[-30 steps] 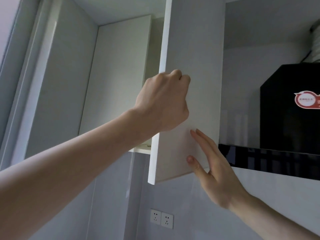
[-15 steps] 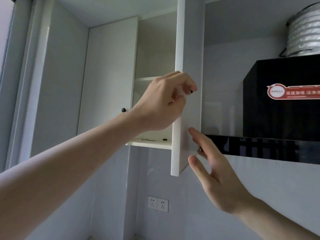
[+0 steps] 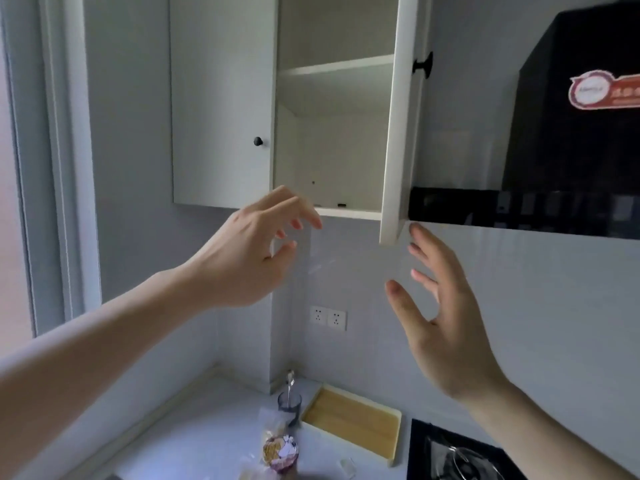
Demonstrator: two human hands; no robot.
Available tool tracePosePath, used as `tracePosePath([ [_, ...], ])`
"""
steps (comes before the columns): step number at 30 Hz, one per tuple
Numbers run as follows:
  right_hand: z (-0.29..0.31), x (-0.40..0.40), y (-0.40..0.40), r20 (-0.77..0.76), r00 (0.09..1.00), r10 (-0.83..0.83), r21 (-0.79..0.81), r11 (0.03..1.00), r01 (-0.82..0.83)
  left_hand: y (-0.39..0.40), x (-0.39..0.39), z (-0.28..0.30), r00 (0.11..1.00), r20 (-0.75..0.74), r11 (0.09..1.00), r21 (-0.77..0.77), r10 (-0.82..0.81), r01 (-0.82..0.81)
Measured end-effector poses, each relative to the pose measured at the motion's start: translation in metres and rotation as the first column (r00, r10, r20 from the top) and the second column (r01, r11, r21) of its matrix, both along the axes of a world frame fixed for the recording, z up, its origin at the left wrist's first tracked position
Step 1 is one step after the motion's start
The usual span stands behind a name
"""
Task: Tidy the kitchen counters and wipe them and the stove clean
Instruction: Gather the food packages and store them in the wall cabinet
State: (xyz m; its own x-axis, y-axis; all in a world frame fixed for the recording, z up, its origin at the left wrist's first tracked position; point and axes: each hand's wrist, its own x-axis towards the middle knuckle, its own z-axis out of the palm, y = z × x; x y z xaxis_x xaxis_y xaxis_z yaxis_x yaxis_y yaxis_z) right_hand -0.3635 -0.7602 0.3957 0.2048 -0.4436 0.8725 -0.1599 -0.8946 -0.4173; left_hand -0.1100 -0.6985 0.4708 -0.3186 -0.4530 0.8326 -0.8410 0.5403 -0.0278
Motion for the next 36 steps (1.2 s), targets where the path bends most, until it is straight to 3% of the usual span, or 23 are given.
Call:
tracePosePath([
  [4,-0.062,0.005,0.007,-0.027,0.999,0.039,0.190,0.981,-0.033,0.005,0.014,-0.075,0.997,-0.030,0.977,0.202,0.069,-0.061],
  [8,-0.125,0.018,0.002,-0.229,0.970,0.085,0.335,0.942,-0.004,0.007,0.034,-0.157,0.985,0.016,0.897,0.410,0.174,-0.165],
  [12,-0.184,0.031,-0.014,-0.478,0.866,0.147,0.422,0.903,0.079,0.010,0.051,-0.232,0.957,0.056,0.769,0.583,0.285,-0.264],
  [15,-0.221,0.041,-0.022,-0.571,0.782,0.251,0.508,0.856,0.097,0.012,0.068,-0.282,0.934,0.080,0.663,0.684,0.347,-0.305],
  [19,-0.256,0.059,-0.032,-0.642,0.694,0.327,0.575,0.803,0.153,0.008,0.091,-0.326,0.903,0.122,0.539,0.766,0.413,-0.350],
  [25,-0.293,0.095,-0.059,-0.670,0.637,0.381,0.628,0.749,0.212,-0.021,0.127,-0.374,0.874,0.143,0.407,0.842,0.464,-0.354],
  [36,-0.358,0.161,-0.124,-0.695,0.610,0.380,0.672,0.645,0.363,-0.128,0.174,-0.455,0.880,0.107,0.274,0.927,0.462,-0.257],
])
